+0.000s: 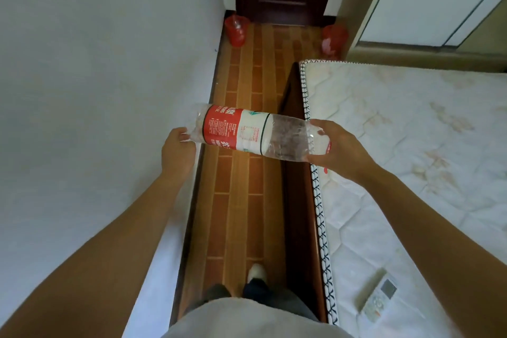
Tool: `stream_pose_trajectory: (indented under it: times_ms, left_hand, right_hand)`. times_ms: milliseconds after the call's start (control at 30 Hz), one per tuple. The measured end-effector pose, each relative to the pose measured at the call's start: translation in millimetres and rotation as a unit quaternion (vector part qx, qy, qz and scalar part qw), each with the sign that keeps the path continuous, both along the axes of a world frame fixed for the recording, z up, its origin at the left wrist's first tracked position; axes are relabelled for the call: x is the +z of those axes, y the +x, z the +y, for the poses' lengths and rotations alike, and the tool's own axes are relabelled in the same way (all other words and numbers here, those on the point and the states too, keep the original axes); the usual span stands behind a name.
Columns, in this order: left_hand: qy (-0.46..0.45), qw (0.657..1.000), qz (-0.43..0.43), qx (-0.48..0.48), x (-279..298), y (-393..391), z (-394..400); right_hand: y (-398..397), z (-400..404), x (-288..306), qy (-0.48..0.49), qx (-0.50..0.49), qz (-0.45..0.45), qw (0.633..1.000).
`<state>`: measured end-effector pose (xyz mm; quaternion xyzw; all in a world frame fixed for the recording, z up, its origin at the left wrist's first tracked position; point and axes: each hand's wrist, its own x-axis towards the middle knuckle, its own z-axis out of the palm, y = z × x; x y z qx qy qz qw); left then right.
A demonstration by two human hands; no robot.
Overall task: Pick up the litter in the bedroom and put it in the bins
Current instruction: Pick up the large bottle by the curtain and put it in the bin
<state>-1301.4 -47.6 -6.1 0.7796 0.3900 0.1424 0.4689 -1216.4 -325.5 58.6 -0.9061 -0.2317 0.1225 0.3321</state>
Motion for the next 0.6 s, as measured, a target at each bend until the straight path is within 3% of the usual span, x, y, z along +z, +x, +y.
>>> stream_pose_trajectory:
  times_ms: [600]
  left_hand:
    - [0.007, 1.000, 0.013, 0.001, -8.5, 297.7, 136.2]
  right_hand:
    - [282.7, 140.9, -5.5, -0.017, -0.013, -0.009, 1.000]
